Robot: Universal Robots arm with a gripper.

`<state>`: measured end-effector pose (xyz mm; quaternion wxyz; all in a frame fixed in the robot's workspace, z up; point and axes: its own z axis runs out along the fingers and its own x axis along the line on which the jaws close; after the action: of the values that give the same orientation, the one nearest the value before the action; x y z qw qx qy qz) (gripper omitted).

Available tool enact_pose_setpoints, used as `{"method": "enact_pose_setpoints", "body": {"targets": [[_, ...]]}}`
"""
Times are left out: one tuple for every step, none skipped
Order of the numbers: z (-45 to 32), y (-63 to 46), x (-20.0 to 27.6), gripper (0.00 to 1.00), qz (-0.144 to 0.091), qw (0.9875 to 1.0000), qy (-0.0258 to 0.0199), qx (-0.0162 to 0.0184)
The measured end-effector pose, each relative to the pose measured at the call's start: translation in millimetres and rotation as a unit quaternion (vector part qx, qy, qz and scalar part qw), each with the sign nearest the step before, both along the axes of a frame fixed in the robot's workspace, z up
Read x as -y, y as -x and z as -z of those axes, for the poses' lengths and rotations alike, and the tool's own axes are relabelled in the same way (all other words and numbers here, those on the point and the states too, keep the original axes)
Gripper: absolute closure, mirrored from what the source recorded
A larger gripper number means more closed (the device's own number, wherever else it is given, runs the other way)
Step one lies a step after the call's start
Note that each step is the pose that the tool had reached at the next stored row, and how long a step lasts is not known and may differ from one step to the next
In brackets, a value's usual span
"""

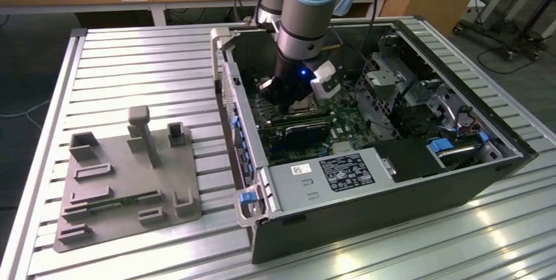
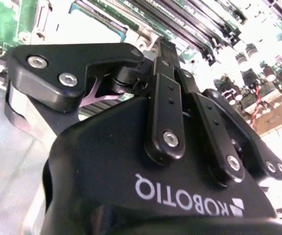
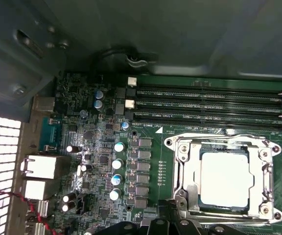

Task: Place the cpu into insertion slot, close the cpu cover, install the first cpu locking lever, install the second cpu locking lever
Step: 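Install the second cpu locking lever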

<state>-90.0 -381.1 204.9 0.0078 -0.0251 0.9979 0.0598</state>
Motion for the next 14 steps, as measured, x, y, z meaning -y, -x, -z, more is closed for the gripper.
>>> {"method": "enact_pose_setpoints", "body": {"targets": [[-2.1, 0.0, 0.0, 0.9, 0.0, 1.0, -0.0001, 0.0], [-4.1, 0.0, 0.0, 0.9, 0.0, 1.0, -0.0001, 0.0], [-5.9, 0.0, -0.1, 0.9, 0.0, 1.0, -0.0001, 0.0], [-7.8, 0.0, 0.0, 0.9, 0.0, 1.0, -0.0001, 0.0], [-9.8, 0.0, -0.1, 0.9, 0.0, 1.0, -0.0001, 0.0], [-11.9, 0.0, -0.1, 0.9, 0.0, 1.0, -0.0001, 0.0], [-14.4, 0.0, -0.1, 0.9, 0.0, 1.0, -0.0001, 0.0], [-16.7, 0.0, -0.1, 0.9, 0.0, 1.0, -0.0001, 0.0], [-19.0, 0.0, -0.1, 0.9, 0.0, 1.0, 0.0, 0.0], [-21.4, 0.0, -0.1, 0.9, 0.0, 1.0, 0.0, 0.0], [-23.5, 0.0, -0.1, 0.9, 0.0, 1.0, 0.0002, 0.0], [-24.7, 0.0, -0.1, 0.9, 0.0, 1.0, 0.0005, 0.0], [-28.6, 0.0, -0.2, 0.9, 0.0, 1.0, 0.0027, 0.0], [-29.2, 0.0, -0.3, 0.9, 0.0, 1.0, 0.0038, 0.0]]}}
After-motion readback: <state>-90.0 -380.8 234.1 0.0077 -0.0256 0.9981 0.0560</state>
